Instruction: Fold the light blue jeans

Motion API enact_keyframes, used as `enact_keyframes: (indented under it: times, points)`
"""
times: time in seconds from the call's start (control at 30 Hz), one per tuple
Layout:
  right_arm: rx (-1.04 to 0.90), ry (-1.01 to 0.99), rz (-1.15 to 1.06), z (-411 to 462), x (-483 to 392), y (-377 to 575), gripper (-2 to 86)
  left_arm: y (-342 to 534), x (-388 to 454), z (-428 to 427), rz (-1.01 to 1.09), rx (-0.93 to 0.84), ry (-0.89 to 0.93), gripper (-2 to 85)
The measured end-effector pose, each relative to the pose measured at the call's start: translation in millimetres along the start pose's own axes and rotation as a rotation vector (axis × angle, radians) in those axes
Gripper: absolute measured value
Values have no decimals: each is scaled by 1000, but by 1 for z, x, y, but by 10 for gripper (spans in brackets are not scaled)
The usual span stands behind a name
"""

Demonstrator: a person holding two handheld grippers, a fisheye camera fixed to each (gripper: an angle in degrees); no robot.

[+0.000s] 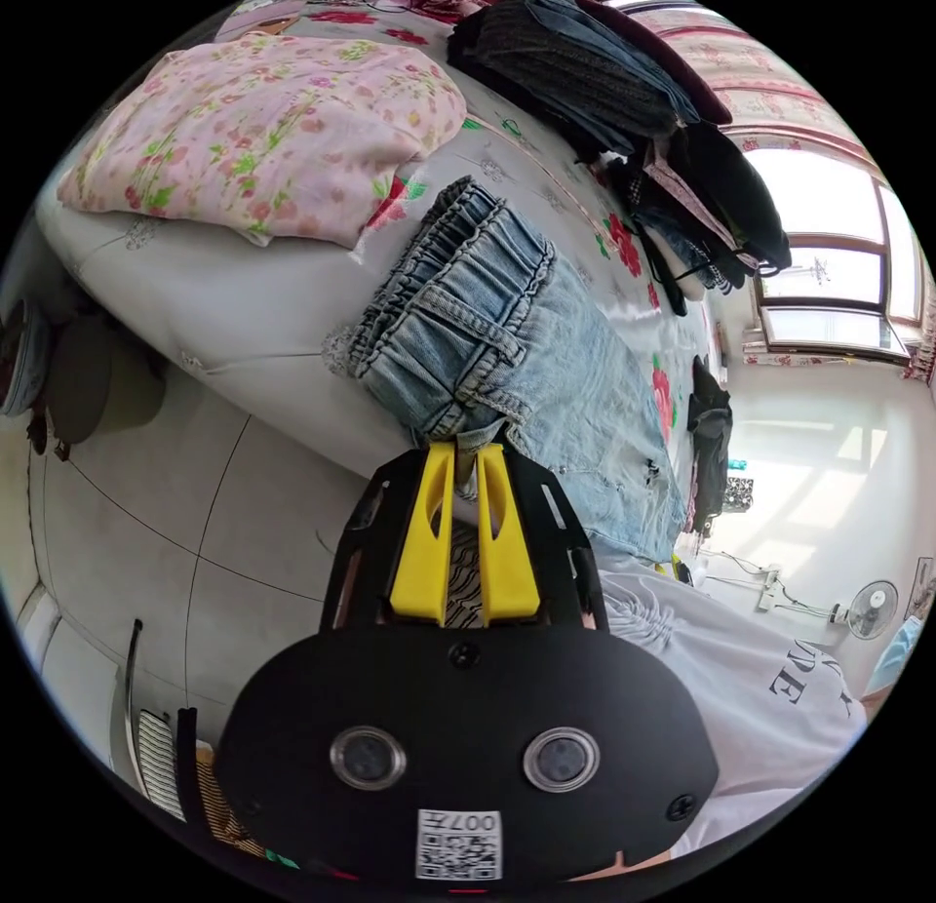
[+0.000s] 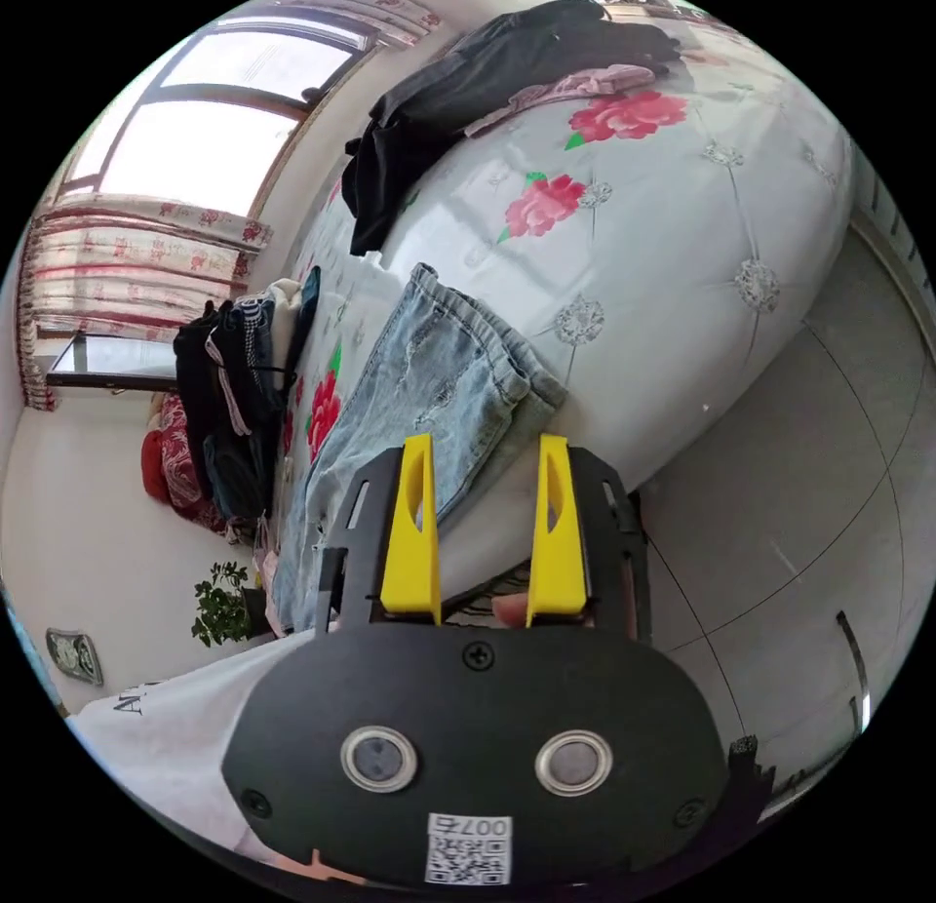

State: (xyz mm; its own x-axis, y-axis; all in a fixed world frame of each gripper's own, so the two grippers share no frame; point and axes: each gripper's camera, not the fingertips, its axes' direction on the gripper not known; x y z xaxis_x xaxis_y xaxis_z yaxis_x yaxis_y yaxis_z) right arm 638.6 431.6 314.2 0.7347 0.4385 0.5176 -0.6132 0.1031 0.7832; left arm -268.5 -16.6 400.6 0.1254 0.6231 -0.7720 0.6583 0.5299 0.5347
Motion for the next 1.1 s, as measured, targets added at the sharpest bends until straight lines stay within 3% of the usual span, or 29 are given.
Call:
enact_keyframes:
  times: [0.13, 0.27, 0.4, 0.53, 0.63, 0.7, 0.8, 1.1]
  points:
    - [-8, 194, -17, 16, -13, -9, 26, 0, 1, 16, 1, 5, -36, 34]
    - [59, 25, -53, -6, -12, -43, 6, -2, 21, 39, 62, -25, -70, 28]
    - [182, 234, -91, -49, -13, -85, 11, 3, 65, 101, 165, -102, 104, 26]
    - [199, 442, 51, -72, 12, -114, 35, 15, 104, 140, 221, -104, 82, 23]
    - [267, 418, -131, -67, -27, -113, 48, 20, 98, 141, 218, -91, 61, 21]
    - [113, 219, -418, -16, -79, -117, 56, 22, 86, 143, 189, -88, 93, 20]
    - [-166, 9, -650, 74, -148, -122, 67, 23, 71, 150, 134, -83, 127, 19]
    - [-536, 58, -1051, 282, -274, -102, 82, 33, 82, 165, 134, -50, -53, 12]
